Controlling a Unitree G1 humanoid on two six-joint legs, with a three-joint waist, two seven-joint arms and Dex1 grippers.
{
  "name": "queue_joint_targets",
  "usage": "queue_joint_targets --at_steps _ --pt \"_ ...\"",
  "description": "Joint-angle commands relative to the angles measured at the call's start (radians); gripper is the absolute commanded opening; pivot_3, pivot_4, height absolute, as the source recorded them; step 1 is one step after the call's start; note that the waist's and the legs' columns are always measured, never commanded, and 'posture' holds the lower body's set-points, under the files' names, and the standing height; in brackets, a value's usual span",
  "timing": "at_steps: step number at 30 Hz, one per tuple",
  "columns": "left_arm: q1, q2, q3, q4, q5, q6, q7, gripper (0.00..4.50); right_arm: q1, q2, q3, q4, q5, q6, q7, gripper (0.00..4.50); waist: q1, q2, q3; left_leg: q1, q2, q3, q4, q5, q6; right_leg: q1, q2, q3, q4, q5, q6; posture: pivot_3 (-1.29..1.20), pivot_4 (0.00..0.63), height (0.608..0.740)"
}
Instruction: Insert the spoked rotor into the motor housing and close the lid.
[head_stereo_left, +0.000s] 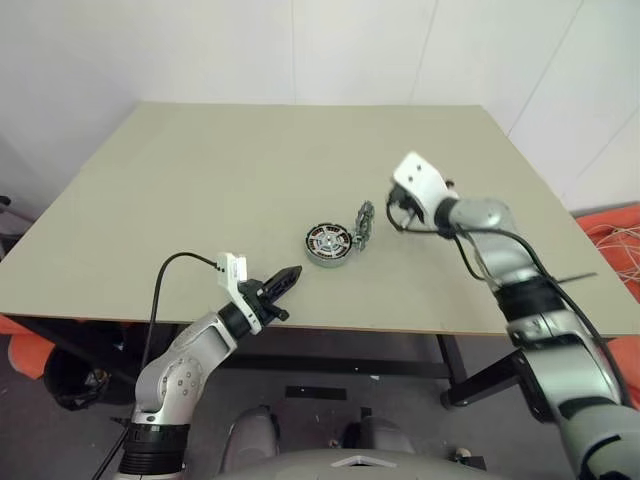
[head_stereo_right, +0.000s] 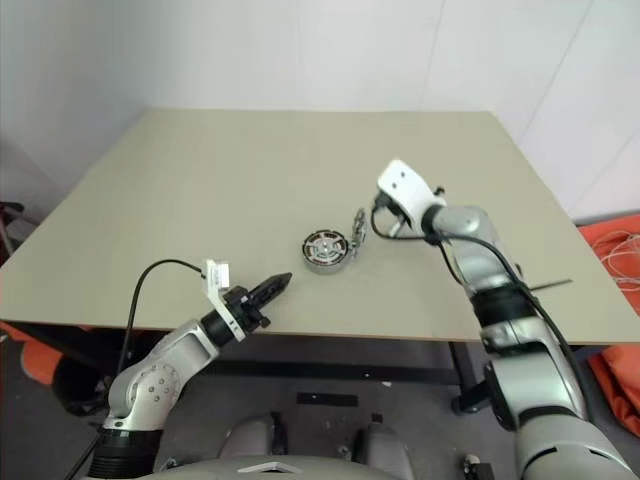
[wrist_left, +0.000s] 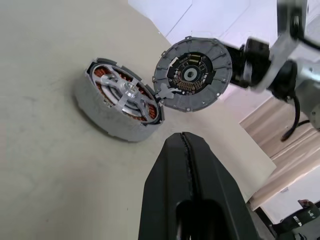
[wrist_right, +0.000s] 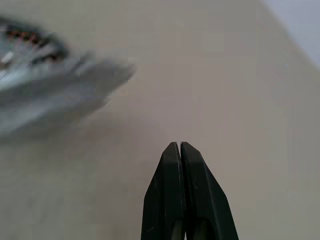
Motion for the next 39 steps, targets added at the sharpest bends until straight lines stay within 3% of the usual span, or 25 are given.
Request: queue_joint_targets --at_steps 1,8,15,24,39 --pt "-0.002 0.002 0.000 -0.050 -0.024 0.003 -0.013 0.00 0.040 -0.045 -0.020 -0.135 0.069 0.039 0.113 0.01 -0.001 0.000 0.000 0.000 0.000 0.000 0.000 0.000 0.000 0.000 0.000 0.000 0.000 0.000 0.000 0.00 0.000 0.740" --pt "-0.007 0.006 -0.008 -0.044 -0.029 0.011 -0.020 0.00 0.087 0.026 -0.083 -0.207 0.125 0.116 0.027 0.01 -0.010 0.000 0.000 0.006 0.001 0.000 0.000 0.001 -0.002 0.003 0.001 0.000 0.002 -0.003 0.006 0.00 0.000 0.740" --pt "-0.001 0.008 -0.006 -0.048 -0.033 0.016 -0.021 0.00 0.082 0.159 -0.095 -0.234 0.141 0.128 -0.091 0.01 -0.009 0.000 0.000 0.005 0.001 0.000 0.000 0.001 -0.002 0.002 0.000 0.000 0.002 0.000 0.001 0.00 0.000 0.740" --pt "0.000 0.010 0.001 -0.042 -0.037 0.019 -0.024 0.00 0.056 0.252 -0.089 -0.272 0.193 0.173 -0.110 0.01 -0.010 0.000 0.000 0.005 0.001 0.000 -0.001 0.001 -0.001 0.002 0.000 0.000 0.001 0.000 0.001 0.00 0.000 0.740" --pt "-0.003 0.009 0.002 -0.036 -0.038 0.022 -0.024 0.00 0.040 0.416 -0.013 -0.092 0.163 0.139 -0.163 0.01 -0.011 0.000 0.000 0.005 0.001 0.000 -0.001 0.001 -0.002 0.002 0.000 0.000 0.001 -0.001 0.001 0.00 0.000 0.740"
